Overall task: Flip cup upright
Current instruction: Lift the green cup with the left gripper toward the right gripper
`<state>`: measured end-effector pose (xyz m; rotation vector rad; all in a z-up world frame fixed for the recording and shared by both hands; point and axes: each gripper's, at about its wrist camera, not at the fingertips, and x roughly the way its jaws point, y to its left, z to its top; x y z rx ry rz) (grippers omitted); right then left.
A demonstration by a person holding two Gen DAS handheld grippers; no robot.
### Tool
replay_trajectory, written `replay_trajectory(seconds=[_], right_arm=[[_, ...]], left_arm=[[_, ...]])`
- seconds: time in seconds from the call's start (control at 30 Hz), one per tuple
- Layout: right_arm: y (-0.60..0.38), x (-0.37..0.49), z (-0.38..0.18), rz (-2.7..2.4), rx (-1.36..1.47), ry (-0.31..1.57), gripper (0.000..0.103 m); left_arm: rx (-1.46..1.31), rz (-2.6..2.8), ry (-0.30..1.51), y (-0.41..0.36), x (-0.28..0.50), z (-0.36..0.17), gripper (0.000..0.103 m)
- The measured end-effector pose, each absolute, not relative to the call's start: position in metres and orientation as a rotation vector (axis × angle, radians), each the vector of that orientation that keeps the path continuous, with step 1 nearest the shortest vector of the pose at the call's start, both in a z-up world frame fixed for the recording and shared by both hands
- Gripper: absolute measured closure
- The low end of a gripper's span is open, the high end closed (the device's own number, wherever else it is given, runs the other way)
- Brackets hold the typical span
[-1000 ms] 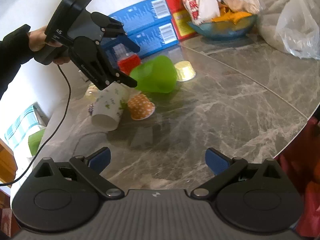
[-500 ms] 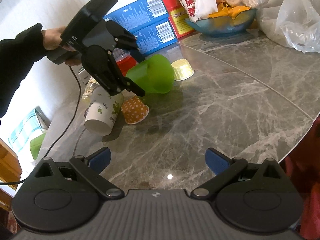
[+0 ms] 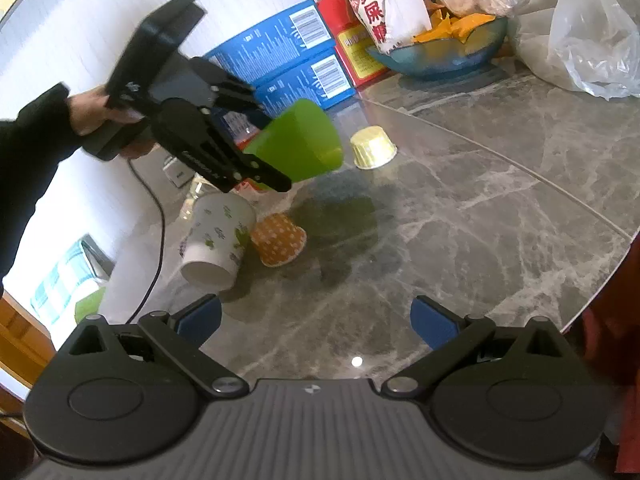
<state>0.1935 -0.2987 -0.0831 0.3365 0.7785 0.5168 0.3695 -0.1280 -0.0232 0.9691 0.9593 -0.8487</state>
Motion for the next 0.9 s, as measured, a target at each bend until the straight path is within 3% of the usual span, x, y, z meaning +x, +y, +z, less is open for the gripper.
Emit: replay_trajectory(seconds=[0.37,0.7,0.9], right_arm=[[-0.289,0.163,-0.063,0.611,0.348,0.717,0.001],[-0.288,0.140,-0.064,0.650,0.381,0.763,0.001],[-0.287,0.135,-0.070,0.644,0.412,0.823,0.001]], left_arm=[[0.530,-0.529,1.047,-0.052,0.278,0.040,0.034],[-0.176,-0.296,1.128,-0.009,0.200,-0.022,0.034],[-0.293,-0.213,1.153,-0.012,0.185,-0.045,0.034]])
